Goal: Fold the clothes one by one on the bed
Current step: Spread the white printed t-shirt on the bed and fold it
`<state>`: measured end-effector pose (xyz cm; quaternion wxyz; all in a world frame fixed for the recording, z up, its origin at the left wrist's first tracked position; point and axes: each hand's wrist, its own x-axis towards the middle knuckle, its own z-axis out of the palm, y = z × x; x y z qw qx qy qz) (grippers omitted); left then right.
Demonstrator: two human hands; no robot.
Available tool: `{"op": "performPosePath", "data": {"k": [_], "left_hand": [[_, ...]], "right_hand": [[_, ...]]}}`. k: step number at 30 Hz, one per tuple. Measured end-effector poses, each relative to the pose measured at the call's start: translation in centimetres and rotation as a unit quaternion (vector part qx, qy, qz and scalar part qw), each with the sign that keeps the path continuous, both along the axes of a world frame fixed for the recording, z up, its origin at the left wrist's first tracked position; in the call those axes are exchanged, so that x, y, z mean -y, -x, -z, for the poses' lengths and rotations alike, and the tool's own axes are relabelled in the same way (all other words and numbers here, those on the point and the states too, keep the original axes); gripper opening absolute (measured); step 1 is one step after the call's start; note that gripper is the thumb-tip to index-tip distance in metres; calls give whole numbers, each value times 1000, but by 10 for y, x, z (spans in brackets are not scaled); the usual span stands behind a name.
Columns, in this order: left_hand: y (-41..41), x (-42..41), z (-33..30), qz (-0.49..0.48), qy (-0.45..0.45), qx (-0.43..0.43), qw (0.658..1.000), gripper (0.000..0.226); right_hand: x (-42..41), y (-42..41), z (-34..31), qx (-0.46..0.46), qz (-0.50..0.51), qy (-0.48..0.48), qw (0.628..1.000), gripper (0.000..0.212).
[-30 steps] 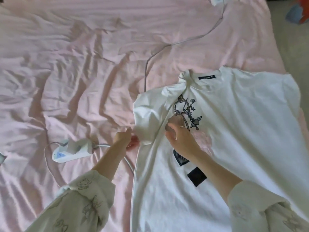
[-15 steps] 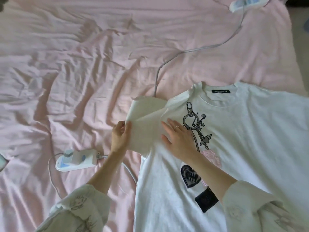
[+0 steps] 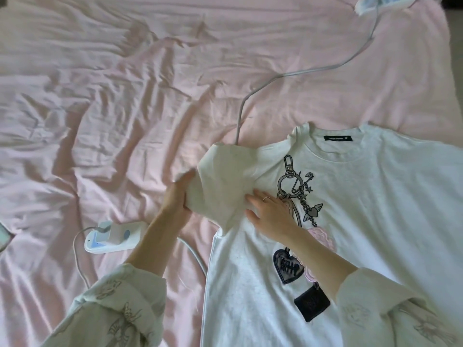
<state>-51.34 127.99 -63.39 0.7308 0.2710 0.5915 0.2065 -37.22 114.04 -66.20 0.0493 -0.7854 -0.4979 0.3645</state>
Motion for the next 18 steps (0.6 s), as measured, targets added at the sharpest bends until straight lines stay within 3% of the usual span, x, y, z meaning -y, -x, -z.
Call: {"op": "performPosePath", "data": {"k": [2,4,7,9,13,15,18], "left_hand": [[9,-11,-4,-128,-32,20,991,14],[25,-17,7,-192,-44,-45,979,8],[48,-12,25,-165,-12,-197,966,8],[60,-12,34,-149,40,-188,970,5],[58,-23,35,-22,66,-133,989,40],[40,-20,26,13,-11,-176,984,34],[6,-6,0,51,-252,-235,937,15]], "right_hand": [[0,0,-2,-11,10,-3,1000,46],[-2,0,-4,-17,22,-4,1000,46],[-5,2,-3,-11,36,-6,999,48],[-5,3,-3,-3,36,-8,999,48],[-3,1,-4,-24,32,-25,999,43],[-3,0,-4,-78,65,-48,994,42],[-2,-6,-10,-189,156,-67,967,43]]}}
